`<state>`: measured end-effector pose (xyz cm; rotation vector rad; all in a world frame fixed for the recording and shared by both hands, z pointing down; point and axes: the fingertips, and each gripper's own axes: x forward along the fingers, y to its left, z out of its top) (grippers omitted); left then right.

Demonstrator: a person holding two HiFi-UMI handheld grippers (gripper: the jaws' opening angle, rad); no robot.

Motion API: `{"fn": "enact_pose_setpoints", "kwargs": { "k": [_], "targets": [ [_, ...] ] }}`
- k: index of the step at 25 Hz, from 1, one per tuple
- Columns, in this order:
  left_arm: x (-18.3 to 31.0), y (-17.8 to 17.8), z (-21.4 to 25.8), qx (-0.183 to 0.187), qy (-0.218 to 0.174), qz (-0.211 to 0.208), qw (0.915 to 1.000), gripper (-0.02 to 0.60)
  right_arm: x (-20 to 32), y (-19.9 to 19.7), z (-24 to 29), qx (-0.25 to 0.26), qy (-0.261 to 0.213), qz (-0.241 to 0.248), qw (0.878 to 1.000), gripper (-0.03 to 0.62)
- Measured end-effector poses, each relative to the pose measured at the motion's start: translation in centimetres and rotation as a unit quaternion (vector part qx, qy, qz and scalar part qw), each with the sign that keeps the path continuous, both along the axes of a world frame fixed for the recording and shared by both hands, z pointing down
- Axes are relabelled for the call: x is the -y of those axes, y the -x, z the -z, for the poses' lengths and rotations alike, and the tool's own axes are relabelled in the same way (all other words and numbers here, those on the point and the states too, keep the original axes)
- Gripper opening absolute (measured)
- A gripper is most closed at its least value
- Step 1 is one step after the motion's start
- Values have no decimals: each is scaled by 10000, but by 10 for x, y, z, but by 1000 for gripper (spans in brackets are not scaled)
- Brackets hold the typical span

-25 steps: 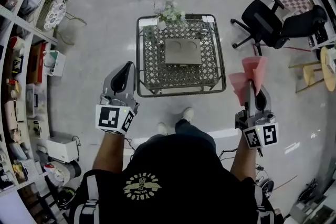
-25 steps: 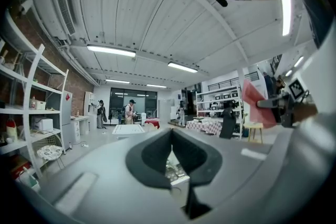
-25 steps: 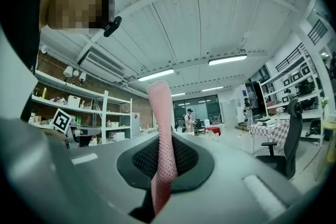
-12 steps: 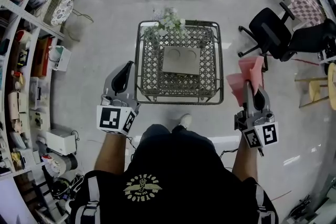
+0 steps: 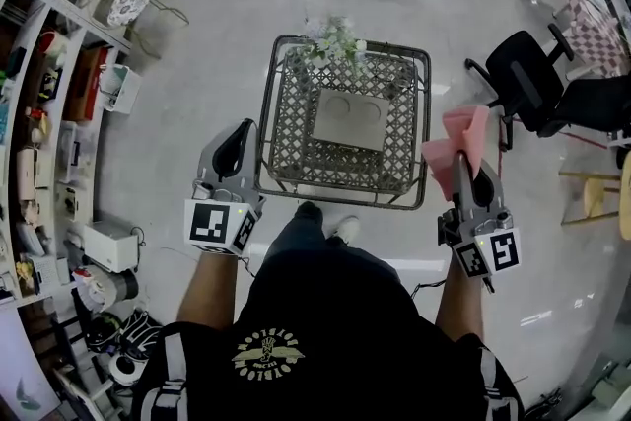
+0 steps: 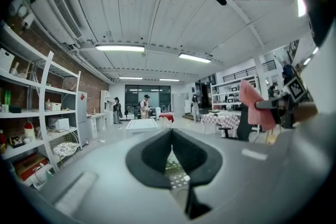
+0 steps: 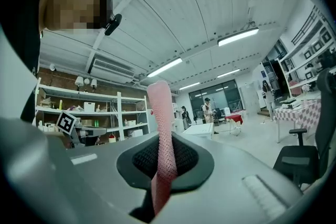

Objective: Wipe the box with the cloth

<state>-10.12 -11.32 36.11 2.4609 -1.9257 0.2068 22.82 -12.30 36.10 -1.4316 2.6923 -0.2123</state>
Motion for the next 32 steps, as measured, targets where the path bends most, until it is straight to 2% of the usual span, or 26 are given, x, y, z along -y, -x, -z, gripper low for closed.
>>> {"fn": "enact_pose_setpoints", "kwargs": {
  "k": [8, 11, 14, 19, 23, 27, 32],
  "targets": [
    [54, 21, -31, -25, 508, -302, 9982, 0, 46, 41, -16, -168, 230, -233, 9993, 17],
    [80, 24, -44, -142, 500, -456, 9976, 0, 69, 60, -34, -221, 435, -261, 9985, 17],
    [106, 27, -58, -173, 513, -573, 9969, 0, 88, 78, -65, -537, 588, -177, 9967, 17],
    [133, 46, -89, -396, 833, -527, 9943, 0, 117, 121, -115, -747, 940, -16, 9928, 17],
    [147, 54, -107, -343, 883, -610, 9936, 0, 137, 150, -166, -867, 1219, 99, 9887, 17],
    [160, 57, -122, -257, 854, -726, 9934, 0, 152, 176, -232, -984, 1682, 206, 9806, 17],
    [171, 57, -155, -294, 1033, -905, 9901, 0, 163, 206, -298, -1303, 2084, 325, 9688, 17]
  ]
}}
